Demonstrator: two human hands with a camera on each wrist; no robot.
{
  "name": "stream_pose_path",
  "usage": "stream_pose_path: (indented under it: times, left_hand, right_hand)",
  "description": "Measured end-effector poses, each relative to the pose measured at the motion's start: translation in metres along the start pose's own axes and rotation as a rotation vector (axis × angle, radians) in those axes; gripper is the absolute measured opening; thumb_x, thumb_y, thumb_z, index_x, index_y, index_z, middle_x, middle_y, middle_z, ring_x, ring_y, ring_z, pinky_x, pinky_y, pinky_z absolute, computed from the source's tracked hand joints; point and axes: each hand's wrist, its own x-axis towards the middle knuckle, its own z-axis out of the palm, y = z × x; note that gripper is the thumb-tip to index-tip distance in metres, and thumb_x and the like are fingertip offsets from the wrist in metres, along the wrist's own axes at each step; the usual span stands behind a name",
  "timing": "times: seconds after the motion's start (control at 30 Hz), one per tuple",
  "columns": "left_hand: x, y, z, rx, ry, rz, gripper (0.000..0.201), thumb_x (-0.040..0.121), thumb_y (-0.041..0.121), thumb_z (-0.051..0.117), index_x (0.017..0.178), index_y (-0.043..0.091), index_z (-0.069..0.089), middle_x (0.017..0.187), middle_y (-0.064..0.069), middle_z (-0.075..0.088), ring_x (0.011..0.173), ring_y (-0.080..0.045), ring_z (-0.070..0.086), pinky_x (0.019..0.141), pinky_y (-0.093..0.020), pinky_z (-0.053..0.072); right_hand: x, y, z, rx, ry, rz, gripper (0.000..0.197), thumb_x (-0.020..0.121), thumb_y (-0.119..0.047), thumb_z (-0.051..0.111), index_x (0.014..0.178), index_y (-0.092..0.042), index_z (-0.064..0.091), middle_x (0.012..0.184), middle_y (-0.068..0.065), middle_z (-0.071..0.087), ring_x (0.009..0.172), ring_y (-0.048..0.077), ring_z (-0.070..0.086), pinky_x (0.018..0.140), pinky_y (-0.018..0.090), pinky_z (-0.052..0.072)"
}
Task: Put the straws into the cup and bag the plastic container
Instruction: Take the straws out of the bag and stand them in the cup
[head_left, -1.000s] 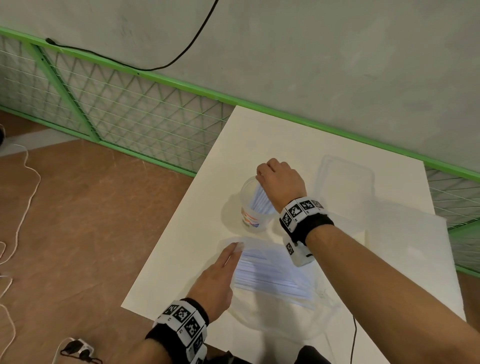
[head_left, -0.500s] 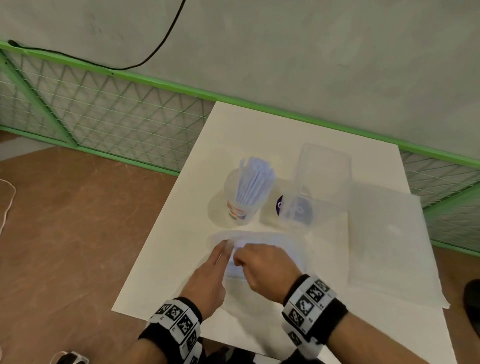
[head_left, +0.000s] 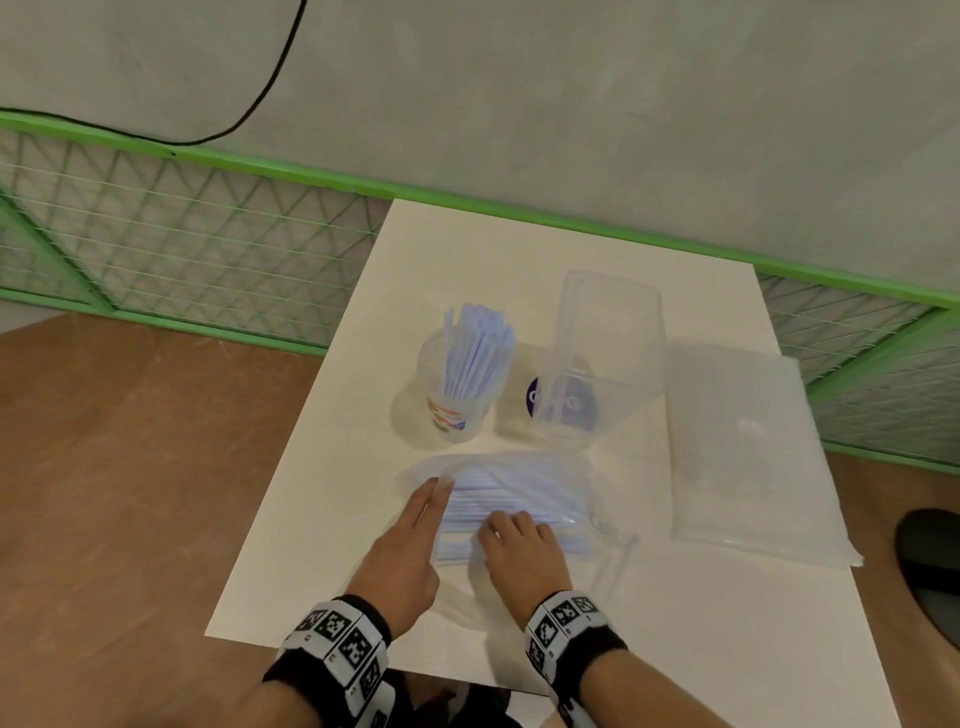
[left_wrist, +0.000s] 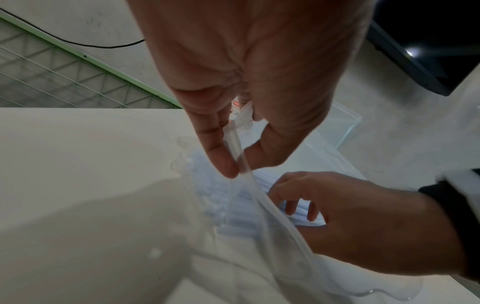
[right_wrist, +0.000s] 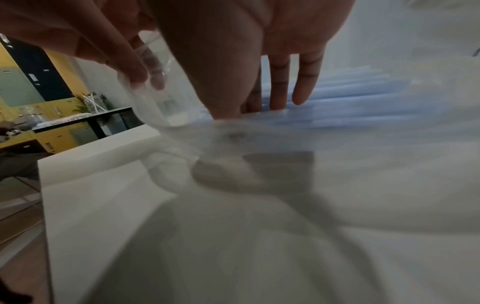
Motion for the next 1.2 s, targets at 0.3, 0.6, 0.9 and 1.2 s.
stream_pose_path:
  times: [0.3,0.6,0.9,1.2]
  left_hand:
    - [0.001,-0.005,0.001,-0.003,0.004,-0.012,0.091,0.081,-0.004,0.048,0.152,0.037,0.008,0.158,0.021,-0.003,0.090,-0.017,0.060,0.082,-0.031,0.052]
    - [-0.001,-0.004,0.000,-0.014,0.017,-0.015,0.088,0.083,-0.003,0.047,0.152,0.036,0.009,0.158,0.023,-0.005,0.092,-0.017,0.060,0.082,-0.028,0.051]
    - [-0.002,-0.007,0.001,-0.004,0.020,-0.014,0.088,0.082,-0.002,0.048,0.152,0.036,0.010,0.158,0.023,-0.005,0.089,-0.017,0.061,0.080,-0.031,0.053]
    - [-0.002,-0.005,0.001,0.009,0.024,-0.008,0.090,0.082,-0.002,0.048,0.153,0.035,0.006,0.158,0.022,-0.006,0.090,-0.018,0.061,0.081,-0.030,0.052]
  right_hand:
    - [0.011,-0.005,0.004,-0.003,-0.090,0.068,0.037,0.044,-0.012,0.087,0.076,-0.020,0.070,0.068,-0.002,0.068,0.064,0.023,0.065,0.058,0.037,0.053]
    - [0.013,-0.012,-0.008,0.025,-0.124,0.055,0.041,0.076,-0.004,0.061,0.115,-0.017,0.062,0.098,0.006,0.071,0.093,0.032,0.066,0.080,0.045,0.049]
    - [0.010,-0.010,0.006,0.049,-0.062,0.052,0.045,0.048,-0.010,0.082,0.090,-0.023,0.070,0.073,-0.005,0.070,0.065,0.021,0.067,0.057,0.035,0.053]
    - [0.017,-0.014,-0.018,0.019,-0.195,0.029,0.031,0.073,-0.008,0.067,0.103,-0.013,0.067,0.106,0.007,0.065,0.099,0.033,0.062,0.084,0.047,0.047]
